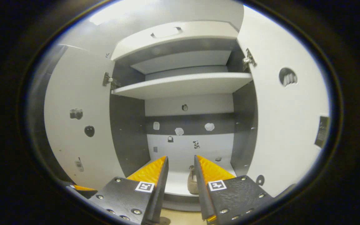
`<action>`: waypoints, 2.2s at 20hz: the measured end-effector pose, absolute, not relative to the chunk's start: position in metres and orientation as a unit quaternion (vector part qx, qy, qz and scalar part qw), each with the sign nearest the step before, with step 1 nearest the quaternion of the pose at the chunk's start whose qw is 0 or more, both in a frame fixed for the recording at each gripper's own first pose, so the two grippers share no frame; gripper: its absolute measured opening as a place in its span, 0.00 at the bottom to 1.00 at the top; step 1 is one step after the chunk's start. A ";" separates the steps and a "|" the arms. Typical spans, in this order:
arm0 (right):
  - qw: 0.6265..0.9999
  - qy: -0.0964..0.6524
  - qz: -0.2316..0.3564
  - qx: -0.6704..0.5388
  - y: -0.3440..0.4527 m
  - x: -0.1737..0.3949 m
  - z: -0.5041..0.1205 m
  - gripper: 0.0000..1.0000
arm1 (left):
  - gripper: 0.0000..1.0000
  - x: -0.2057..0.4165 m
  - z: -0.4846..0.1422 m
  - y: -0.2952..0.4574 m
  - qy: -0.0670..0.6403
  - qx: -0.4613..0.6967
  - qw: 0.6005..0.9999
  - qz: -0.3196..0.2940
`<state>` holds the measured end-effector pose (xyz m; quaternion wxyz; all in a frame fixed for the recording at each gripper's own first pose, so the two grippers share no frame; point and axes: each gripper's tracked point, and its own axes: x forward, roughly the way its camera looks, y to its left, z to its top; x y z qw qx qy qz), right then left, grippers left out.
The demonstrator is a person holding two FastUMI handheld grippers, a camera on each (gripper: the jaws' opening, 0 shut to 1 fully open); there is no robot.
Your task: Grab one shoe with the right hand and put it into the shoe cabinet, grab the other shoe with the left hand and put it into the shoe cabinet; then close the right door with the right hand and the left door with the left hand.
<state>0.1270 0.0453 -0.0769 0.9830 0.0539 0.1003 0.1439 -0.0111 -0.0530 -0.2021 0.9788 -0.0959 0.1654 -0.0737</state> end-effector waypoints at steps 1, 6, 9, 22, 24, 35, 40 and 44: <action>0.984 0.094 0.143 0.055 0.041 0.117 -0.067 0.48 | 0.97 -0.014 -0.225 -0.052 0.185 -0.100 0.975 -0.070; 0.988 0.069 0.125 0.050 0.019 0.079 -0.028 0.48 | 0.98 -0.029 -0.347 -0.051 0.271 -0.060 0.957 -0.081; 0.992 0.054 0.101 0.049 -0.002 0.061 -0.006 0.48 | 0.98 -0.049 -0.412 -0.052 0.335 -0.048 0.937 -0.085; 0.999 0.035 0.014 0.030 -0.074 0.017 0.028 0.48 | 0.98 -0.087 -0.586 -0.061 0.498 -0.070 0.858 -0.108; 0.999 0.043 0.001 0.018 -0.084 0.018 0.022 0.48 | 0.98 -0.078 -0.594 -0.054 0.498 -0.084 0.858 -0.097; 0.998 0.054 -0.011 0.011 -0.095 0.010 0.015 0.48 | 0.04 -0.058 -0.617 -0.040 0.531 -0.107 0.839 -0.039; 0.999 0.050 0.001 0.016 -0.089 0.006 0.017 0.48 | 0.02 -0.038 -0.560 -0.049 0.487 -0.104 0.865 -0.055; 0.999 0.038 0.018 0.024 -0.084 0.003 0.025 0.48 | 0.02 -0.007 -0.485 -0.057 0.431 -0.117 0.892 -0.065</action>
